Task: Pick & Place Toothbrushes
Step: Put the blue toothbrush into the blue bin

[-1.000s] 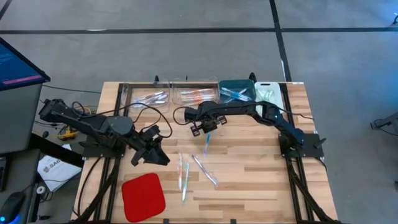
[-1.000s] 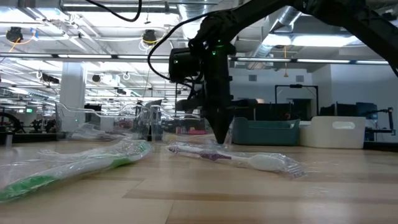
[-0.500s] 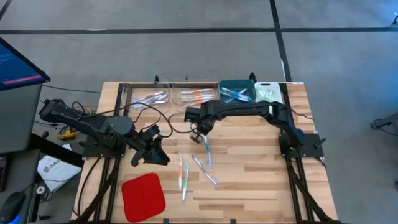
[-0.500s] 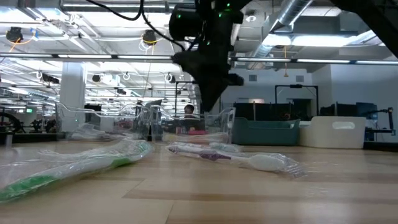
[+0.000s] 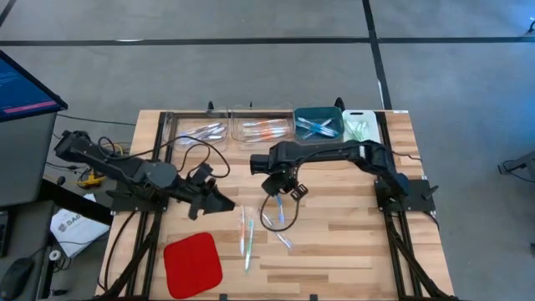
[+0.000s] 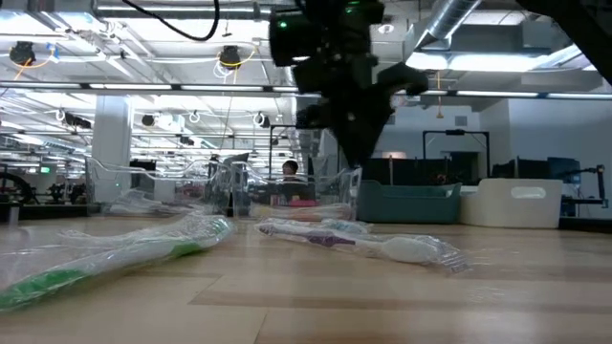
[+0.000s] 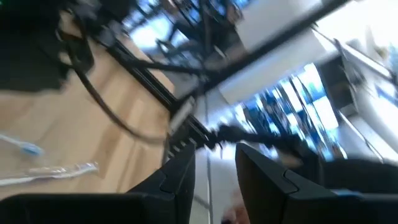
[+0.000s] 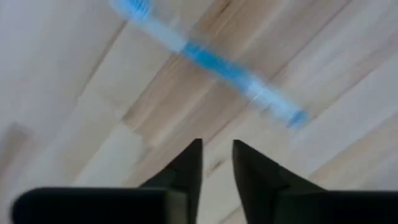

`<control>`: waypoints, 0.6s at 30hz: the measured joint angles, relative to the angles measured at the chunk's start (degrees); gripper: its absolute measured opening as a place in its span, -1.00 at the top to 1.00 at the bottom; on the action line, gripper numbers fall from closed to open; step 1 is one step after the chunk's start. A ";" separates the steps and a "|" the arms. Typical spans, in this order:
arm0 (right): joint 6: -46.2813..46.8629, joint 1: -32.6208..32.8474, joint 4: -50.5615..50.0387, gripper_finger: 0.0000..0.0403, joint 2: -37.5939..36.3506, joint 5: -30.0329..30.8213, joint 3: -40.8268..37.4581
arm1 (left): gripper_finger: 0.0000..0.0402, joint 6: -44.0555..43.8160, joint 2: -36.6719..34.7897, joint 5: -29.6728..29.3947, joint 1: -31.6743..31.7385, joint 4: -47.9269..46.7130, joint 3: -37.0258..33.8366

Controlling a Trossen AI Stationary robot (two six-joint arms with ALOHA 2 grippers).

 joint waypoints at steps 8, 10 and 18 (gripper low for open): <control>-4.89 0.25 4.28 0.00 2.78 0.18 -0.43 | 0.46 -5.89 3.03 -9.87 -1.89 1.66 0.02; -6.61 -0.06 5.88 -0.13 4.19 0.09 0.05 | 0.46 -6.70 4.35 -11.70 -2.53 3.25 0.02; -9.89 -2.55 5.39 -0.26 8.50 2.28 -0.30 | 0.46 -7.96 13.35 -16.14 -5.13 17.09 0.02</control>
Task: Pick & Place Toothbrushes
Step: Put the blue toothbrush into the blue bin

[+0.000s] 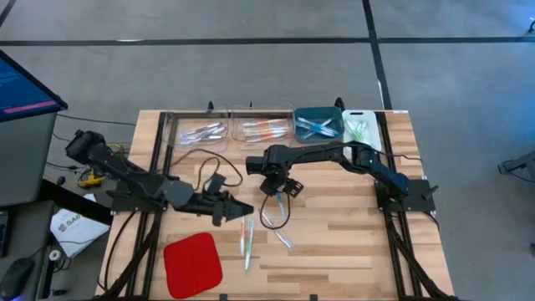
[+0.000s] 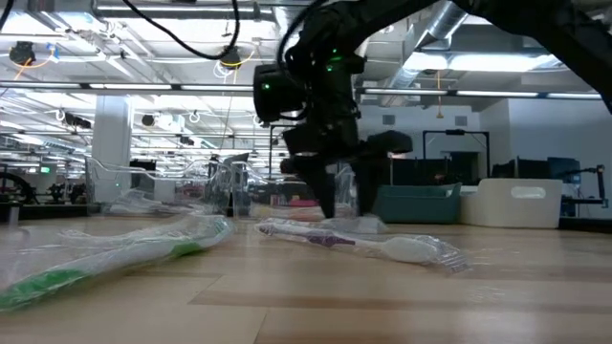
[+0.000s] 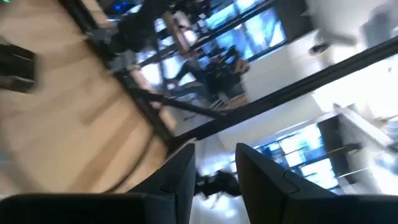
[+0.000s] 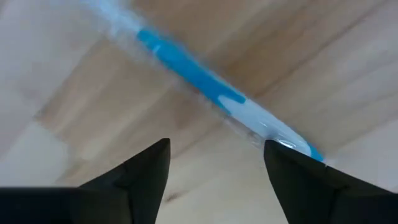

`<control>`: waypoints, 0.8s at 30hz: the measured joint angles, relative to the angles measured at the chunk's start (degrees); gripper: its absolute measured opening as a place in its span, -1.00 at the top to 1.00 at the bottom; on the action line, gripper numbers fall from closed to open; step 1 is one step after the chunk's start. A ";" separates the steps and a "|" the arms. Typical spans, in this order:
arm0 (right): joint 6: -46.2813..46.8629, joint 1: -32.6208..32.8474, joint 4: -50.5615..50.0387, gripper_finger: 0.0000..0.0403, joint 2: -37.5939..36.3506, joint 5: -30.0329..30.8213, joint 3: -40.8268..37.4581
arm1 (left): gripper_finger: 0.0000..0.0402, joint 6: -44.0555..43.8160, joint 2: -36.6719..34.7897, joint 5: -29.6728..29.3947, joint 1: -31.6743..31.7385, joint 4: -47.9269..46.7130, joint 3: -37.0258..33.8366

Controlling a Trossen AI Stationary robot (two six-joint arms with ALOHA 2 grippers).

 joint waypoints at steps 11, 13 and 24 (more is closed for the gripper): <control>11.33 0.46 0.47 -0.12 0.05 -0.04 -0.01 | 0.46 -5.31 10.22 0.02 -1.91 11.66 0.00; 13.54 0.50 -0.29 -0.09 0.05 -0.12 -0.01 | 0.46 -5.30 10.35 -0.04 -1.91 11.68 0.00; 15.58 -0.22 -4.46 0.12 -1.30 -0.13 1.99 | 0.46 -4.69 10.04 -0.69 -0.60 12.19 0.00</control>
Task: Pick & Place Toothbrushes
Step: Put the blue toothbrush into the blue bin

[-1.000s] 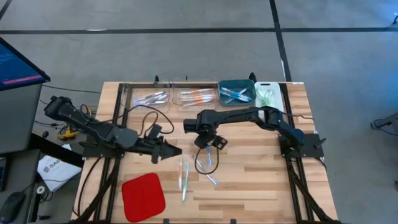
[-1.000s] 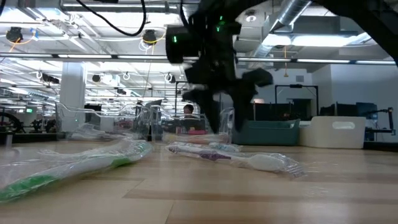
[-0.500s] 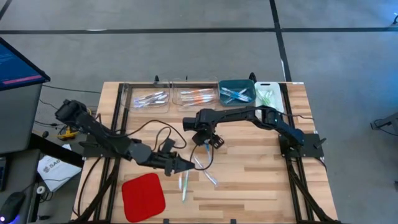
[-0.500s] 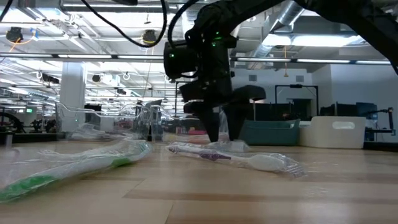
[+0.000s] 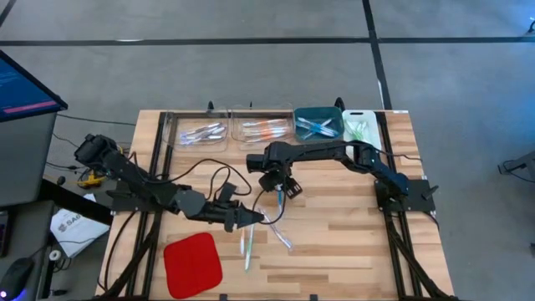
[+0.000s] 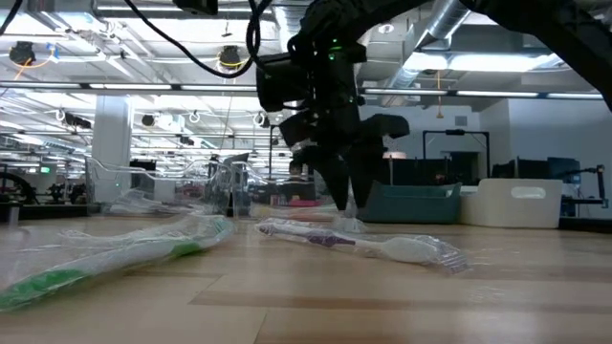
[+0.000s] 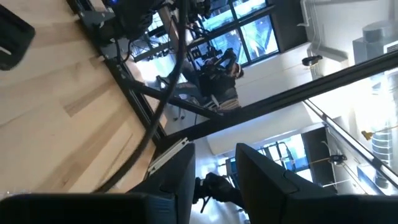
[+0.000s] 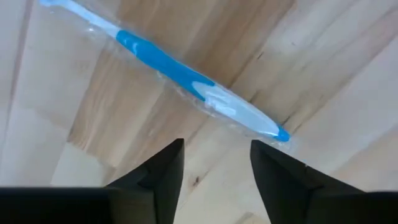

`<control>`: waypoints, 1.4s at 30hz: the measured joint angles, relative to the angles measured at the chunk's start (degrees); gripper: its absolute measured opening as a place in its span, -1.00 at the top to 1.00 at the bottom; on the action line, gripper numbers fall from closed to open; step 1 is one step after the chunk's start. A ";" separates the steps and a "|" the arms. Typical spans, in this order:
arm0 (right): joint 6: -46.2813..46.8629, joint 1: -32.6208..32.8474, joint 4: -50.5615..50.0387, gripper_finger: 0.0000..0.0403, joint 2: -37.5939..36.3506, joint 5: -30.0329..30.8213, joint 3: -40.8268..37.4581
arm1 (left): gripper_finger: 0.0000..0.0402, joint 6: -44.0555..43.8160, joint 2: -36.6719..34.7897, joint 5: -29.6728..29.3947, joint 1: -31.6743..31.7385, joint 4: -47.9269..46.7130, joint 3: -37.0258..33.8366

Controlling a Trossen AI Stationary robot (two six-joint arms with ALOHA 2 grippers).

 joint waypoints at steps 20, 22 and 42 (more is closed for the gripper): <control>-6.18 0.46 4.56 0.16 0.39 -2.60 -6.49 | 0.46 -0.55 0.00 -0.81 -1.22 1.22 -0.02; -4.43 0.68 4.32 0.15 0.39 -2.59 -6.53 | 0.46 -0.56 0.00 -0.84 -1.22 1.24 -0.02; 25.07 4.23 -2.43 0.26 0.28 -5.97 -3.34 | 0.46 0.07 -0.02 -0.99 -0.97 1.53 -0.04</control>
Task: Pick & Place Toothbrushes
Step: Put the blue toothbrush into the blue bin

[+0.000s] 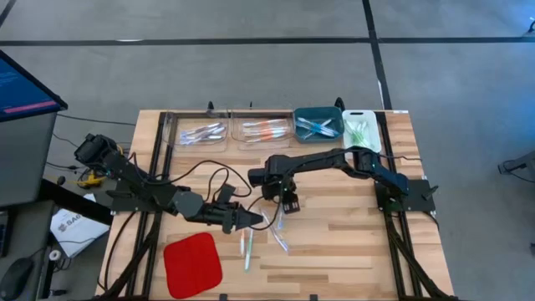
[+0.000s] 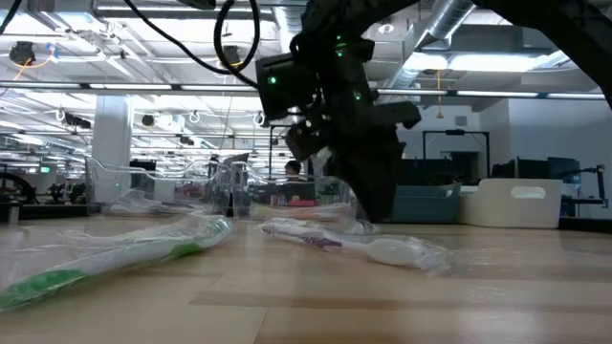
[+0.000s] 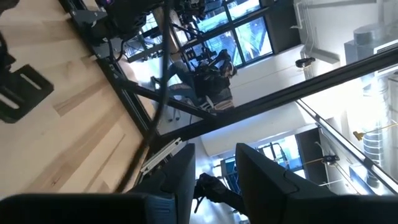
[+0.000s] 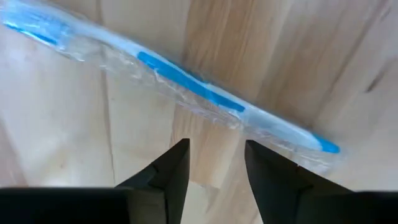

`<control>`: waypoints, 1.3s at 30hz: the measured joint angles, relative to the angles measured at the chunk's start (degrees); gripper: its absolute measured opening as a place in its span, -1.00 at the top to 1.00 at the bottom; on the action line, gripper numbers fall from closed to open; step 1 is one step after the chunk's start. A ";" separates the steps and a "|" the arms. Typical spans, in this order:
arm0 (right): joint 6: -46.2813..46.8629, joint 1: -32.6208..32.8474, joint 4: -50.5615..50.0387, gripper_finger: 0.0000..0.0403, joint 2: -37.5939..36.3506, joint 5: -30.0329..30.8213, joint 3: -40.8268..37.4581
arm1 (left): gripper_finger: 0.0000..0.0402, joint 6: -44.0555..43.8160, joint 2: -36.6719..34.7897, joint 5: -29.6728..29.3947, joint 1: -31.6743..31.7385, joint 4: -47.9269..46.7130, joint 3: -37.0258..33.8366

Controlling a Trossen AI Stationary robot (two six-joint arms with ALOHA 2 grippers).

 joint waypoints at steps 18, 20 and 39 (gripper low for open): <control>-28.95 -1.03 0.76 0.27 0.34 -1.11 5.49 | 0.46 -0.17 0.00 0.02 -0.71 0.00 0.00; -29.62 -1.43 0.80 0.25 0.35 -1.09 4.29 | 0.46 -0.20 0.00 0.01 -1.03 -0.01 0.00; -27.31 -0.66 6.13 0.23 0.15 -0.20 -3.60 | 0.46 -0.22 -0.02 0.02 -1.52 -0.02 0.00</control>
